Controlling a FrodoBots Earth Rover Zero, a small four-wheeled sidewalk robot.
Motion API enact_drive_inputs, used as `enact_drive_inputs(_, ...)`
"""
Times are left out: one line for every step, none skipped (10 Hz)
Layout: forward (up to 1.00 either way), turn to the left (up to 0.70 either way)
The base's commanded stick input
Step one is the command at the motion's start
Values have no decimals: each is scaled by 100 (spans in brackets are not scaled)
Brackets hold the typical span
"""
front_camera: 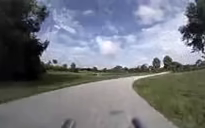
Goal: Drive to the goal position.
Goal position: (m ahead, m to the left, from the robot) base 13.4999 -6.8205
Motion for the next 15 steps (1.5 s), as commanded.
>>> enact_drive_inputs(69,3)
enact_drive_inputs(69,3)
enact_drive_inputs(69,3)
enact_drive_inputs(69,3)
enact_drive_inputs(69,3)
enact_drive_inputs(69,3)
enact_drive_inputs(69,3)
enact_drive_inputs(69,3)
enact_drive_inputs(69,3)
enact_drive_inputs(69,3)
enact_drive_inputs(69,5)
enact_drive_inputs(69,9)
enact_drive_inputs(69,12)
enact_drive_inputs(69,16)
enact_drive_inputs(69,28)
